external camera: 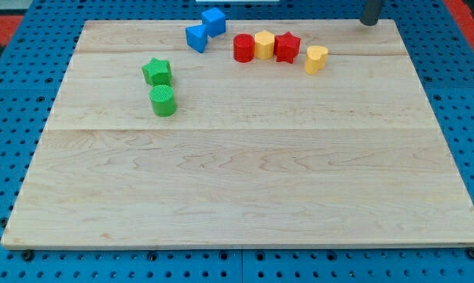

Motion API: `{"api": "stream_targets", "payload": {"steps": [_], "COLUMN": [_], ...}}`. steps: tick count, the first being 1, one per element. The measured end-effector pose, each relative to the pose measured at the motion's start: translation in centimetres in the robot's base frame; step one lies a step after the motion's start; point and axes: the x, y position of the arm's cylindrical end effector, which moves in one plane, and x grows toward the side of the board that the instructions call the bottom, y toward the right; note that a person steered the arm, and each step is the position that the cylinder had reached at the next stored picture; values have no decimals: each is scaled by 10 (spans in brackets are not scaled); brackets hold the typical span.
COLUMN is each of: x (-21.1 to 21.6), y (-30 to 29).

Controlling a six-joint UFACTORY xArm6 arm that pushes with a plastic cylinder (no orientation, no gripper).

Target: Slide the line of blocks closer to the yellow heart

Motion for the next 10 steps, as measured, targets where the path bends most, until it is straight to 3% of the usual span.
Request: {"api": "stream_targets", "payload": {"steps": [1,2,3,5,6,7,9,10], "x": [-1,0,1,16,66,72,0,0], "y": [-22,-151,-222,-246,-273,-261,-227,-228]}}
